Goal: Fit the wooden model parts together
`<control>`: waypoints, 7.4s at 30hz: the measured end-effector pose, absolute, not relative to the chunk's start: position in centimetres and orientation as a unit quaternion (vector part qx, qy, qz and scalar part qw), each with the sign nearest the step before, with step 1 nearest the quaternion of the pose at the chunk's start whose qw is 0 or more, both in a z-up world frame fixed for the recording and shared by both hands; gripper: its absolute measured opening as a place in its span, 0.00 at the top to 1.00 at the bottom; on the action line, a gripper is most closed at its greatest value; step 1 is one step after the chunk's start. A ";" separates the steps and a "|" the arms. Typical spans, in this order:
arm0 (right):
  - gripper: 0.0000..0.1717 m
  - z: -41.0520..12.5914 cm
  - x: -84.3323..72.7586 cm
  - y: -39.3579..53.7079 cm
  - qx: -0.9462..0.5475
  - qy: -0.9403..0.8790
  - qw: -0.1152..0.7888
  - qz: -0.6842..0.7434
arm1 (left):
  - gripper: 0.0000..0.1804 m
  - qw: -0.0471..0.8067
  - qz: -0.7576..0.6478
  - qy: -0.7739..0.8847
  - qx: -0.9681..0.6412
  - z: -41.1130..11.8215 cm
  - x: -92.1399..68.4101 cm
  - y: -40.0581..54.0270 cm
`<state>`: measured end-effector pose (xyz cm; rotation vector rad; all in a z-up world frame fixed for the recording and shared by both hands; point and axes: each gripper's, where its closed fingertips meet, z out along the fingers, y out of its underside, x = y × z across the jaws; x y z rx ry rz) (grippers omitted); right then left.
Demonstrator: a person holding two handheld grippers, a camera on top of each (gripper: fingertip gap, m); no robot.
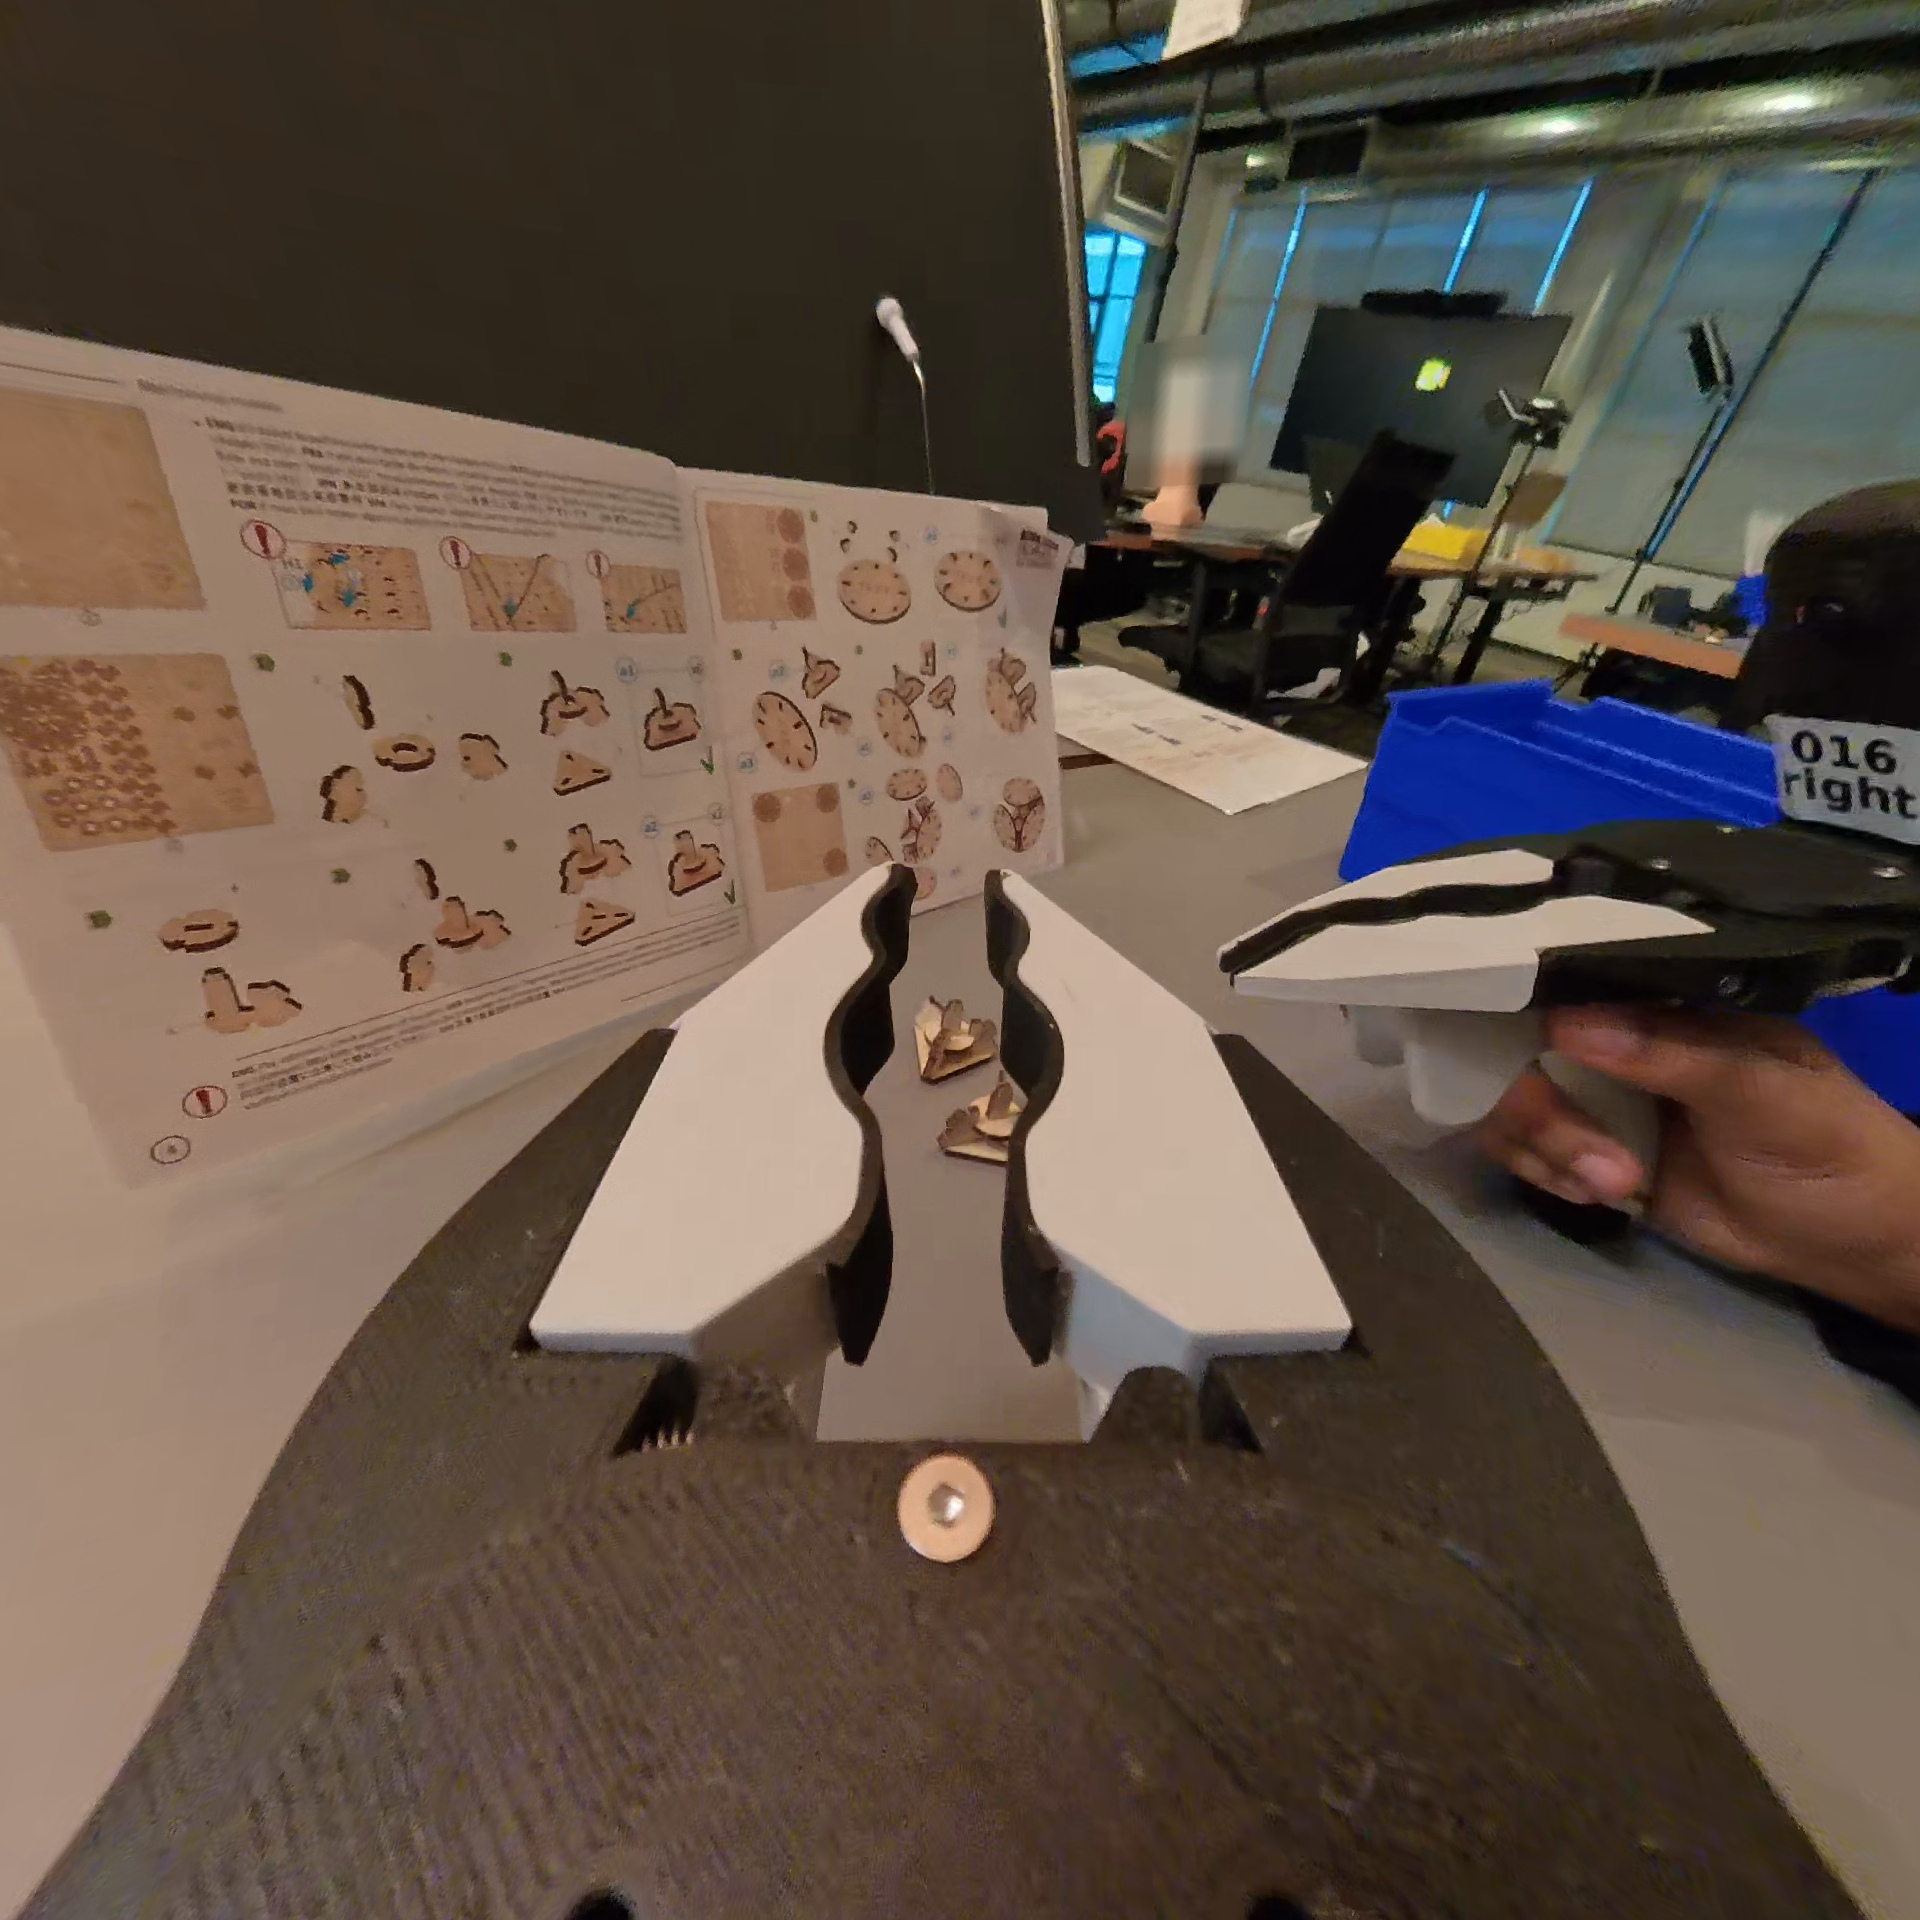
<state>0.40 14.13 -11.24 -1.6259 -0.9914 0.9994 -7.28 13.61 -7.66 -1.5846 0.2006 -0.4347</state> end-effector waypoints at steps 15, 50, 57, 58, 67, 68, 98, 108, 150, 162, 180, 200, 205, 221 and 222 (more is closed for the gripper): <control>0.90 -11.3 0.6 13.1 -0.677 -0.382 0.450 0.439 | 0.88 0.629 -0.283 0.059 -0.722 -9.4 -7.2 14.2; 0.76 -15.4 0.0 10.4 -0.692 -0.513 0.337 0.379 | 0.91 0.634 -0.218 0.123 -0.731 -9.6 -5.2 13.4; 0.61 -16.9 0.5 6.2 -0.645 -0.620 0.269 0.355 | 0.91 0.631 -0.227 0.114 -0.733 -9.7 -5.5 13.5; 0.61 -17.1 0.5 6.4 -0.647 -0.623 0.271 0.347 | 0.91 0.631 -0.226 0.114 -0.734 -9.7 -5.5 13.6; 0.69 -18.9 0.5 6.8 -0.650 -0.638 0.271 0.312 | 0.90 0.622 -0.218 0.130 -0.740 -10.0 -5.1 13.5; 0.71 -18.9 0.6 6.7 -0.646 -0.643 0.274 0.305 | 0.90 0.621 -0.219 0.130 -0.741 -10.0 -5.1 13.5; 0.70 -19.1 0.3 4.8 -0.606 -0.686 0.270 0.298 | 0.88 0.599 -0.236 0.125 -0.755 -10.6 -4.8 13.5; 0.70 -10.9 0.7 9.9 -0.569 -0.588 0.508 0.268 | 0.79 0.534 -0.332 0.140 -0.765 -11.4 -2.0 12.3; 0.70 -9.0 0.6 9.5 -0.487 -0.608 0.610 0.146 | 0.98 0.545 -0.421 0.161 -0.707 -8.5 0.8 9.7; 0.73 -3.0 3.1 9.8 -0.523 -0.408 0.554 0.502 | 1.00 0.602 -0.389 0.246 -0.653 -6.1 0.5 8.1; 0.95 -3.7 2.5 4.0 -0.455 -0.513 0.444 0.577 | 1.00 0.588 -0.449 0.355 -0.572 -4.5 2.5 3.7; 0.96 -3.8 2.6 4.1 -0.440 -0.538 0.475 0.539 | 1.00 0.610 -0.397 0.369 -0.578 -4.9 2.9 3.8; 0.95 -3.9 2.5 4.4 -0.441 -0.538 0.487 0.528 | 0.99 0.626 -0.362 0.376 -0.580 -5.0 2.9 3.9; 0.90 -3.9 2.5 5.2 -0.466 -0.495 0.470 0.563 | 1.00 0.633 -0.365 0.354 -0.584 -5.2 2.5 4.5; 0.90 -3.7 2.7 5.1 -0.462 -0.493 0.465 0.572 | 1.00 0.634 -0.366 0.352 -0.583 -5.1 2.4 4.6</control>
